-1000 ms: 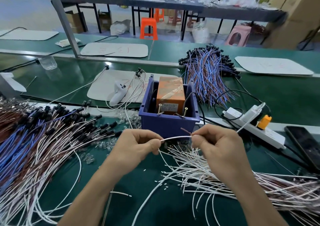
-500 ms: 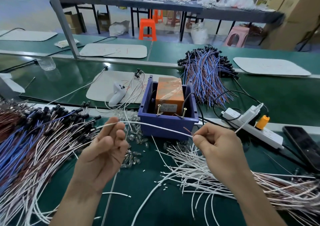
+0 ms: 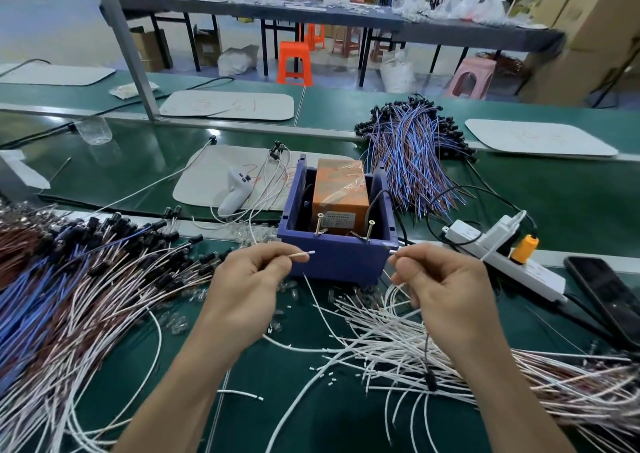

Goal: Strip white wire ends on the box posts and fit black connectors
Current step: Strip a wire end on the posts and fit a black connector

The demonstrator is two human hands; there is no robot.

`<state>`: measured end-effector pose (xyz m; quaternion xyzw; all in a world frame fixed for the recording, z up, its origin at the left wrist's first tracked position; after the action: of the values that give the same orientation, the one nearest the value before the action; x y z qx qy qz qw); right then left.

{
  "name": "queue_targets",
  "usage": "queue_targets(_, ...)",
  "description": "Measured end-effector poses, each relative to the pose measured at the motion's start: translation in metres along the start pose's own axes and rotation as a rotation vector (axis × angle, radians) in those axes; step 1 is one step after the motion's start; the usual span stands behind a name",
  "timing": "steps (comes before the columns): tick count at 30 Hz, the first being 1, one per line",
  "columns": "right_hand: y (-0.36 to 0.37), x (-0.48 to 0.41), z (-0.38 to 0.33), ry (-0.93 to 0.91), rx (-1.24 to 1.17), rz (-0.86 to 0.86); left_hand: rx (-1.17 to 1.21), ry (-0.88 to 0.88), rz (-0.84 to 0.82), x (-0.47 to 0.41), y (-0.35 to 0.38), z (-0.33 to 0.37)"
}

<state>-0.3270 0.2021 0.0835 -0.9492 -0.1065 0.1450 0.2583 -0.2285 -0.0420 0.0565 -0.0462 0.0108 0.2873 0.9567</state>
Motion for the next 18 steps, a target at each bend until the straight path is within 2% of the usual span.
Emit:
queue_targets(4,0.002,-0.004,-0.008,-0.098,0.278,0.028,-0.352,0.184,0.06,0.002,0.01,0.02)
queue_targets(6,0.003,-0.007,-0.011,-0.108,0.354,0.039,-0.432,0.264,0.108,0.004,0.013,0.029)
queue_targets(11,0.002,-0.017,-0.011,-0.111,0.36,0.07,-0.452,0.219,0.104,0.001,0.02,0.028)
queue_targets(18,0.008,-0.026,-0.009,-0.114,0.317,0.046,-0.476,0.289,0.21,-0.009,0.017,0.034)
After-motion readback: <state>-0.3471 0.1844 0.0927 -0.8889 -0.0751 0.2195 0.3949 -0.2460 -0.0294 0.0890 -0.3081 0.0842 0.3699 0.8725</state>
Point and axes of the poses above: each hand's wrist, its own x-axis away from the middle knuckle, its own y-axis out of the palm, z = x × y, the point moved 8 cm from there along -x, towards the middle knuckle, and after that the axes turned 13 degrees about x, right-handed, at the moved point
